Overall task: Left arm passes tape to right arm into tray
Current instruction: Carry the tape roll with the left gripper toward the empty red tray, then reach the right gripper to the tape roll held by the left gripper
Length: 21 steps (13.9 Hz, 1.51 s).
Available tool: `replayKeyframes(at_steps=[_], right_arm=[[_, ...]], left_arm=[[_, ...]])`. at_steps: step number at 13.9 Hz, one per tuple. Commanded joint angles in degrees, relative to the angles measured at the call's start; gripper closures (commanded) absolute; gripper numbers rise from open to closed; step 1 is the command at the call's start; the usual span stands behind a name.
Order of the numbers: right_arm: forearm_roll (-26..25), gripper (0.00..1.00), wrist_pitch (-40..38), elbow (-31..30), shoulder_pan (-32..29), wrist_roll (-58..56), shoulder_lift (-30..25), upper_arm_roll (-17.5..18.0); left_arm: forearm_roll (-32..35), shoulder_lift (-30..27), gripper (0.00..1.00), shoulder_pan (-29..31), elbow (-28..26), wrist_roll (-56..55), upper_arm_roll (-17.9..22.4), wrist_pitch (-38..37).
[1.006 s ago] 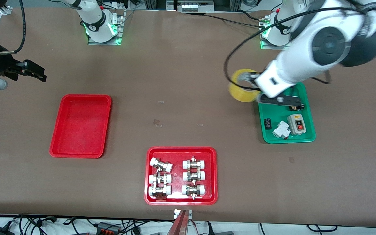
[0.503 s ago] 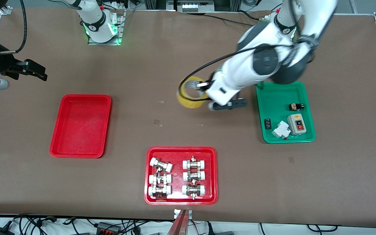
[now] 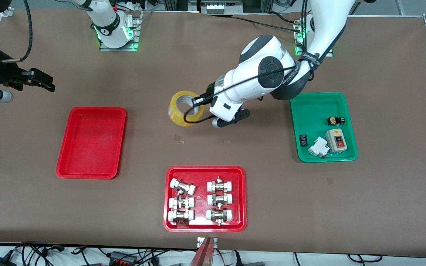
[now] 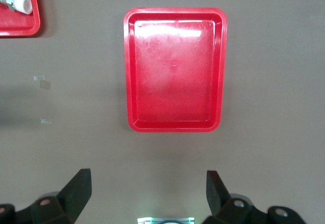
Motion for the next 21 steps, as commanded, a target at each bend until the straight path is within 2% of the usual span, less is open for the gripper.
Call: replayKeyframes(at_steps=[1, 4, 6, 8, 13, 15, 18, 21], right_arm=[[0.53, 0.00, -1.86, 0.39, -0.16, -0.74, 0.35, 0.52], [7.27, 0.00, -2.56, 0.39, -0.33, -0.83, 0.35, 0.52], [12.98, 0.00, -2.48, 0.39, -0.34, -2.14, 1.04, 0.52], [21.93, 0.00, -1.95, 0.47, -0.60, -4.25, 2.62, 0.52], [42.68, 0.00, 5.15, 0.65, -0.69, -9.17, 8.94, 0.17], [49.54, 0.00, 8.75, 0.65, -0.07, -10.75, 12.28, 0.52], [54.66, 0.00, 14.82, 0.65, 2.73, -11.29, 15.54, 0.87], [55.37, 0.00, 18.61, 0.56, 6.24, -11.46, 17.30, 0.87]], left_arm=[[-1.50, 2.48, 0.95, -4.19, 2.62, -14.65, 0.54, 9.26], [-4.03, 3.10, 0.95, -4.37, 2.71, -22.77, 0.19, 12.90], [-11.66, 3.10, 0.95, -4.11, 2.71, -25.68, 0.18, 12.82], [-18.70, 3.19, 0.94, -3.76, 2.71, -27.01, 0.62, 12.99], [-20.14, 4.77, 0.92, -3.23, 4.20, -25.69, 0.71, 13.26], [-19.61, 4.77, 0.97, -2.97, 4.20, -24.11, 0.80, 13.25], [-19.79, 4.77, 0.99, -2.88, 4.12, -18.84, 0.80, 13.25], [-19.61, 4.95, 0.99, -3.23, 4.12, -17.34, 0.80, 13.43]])
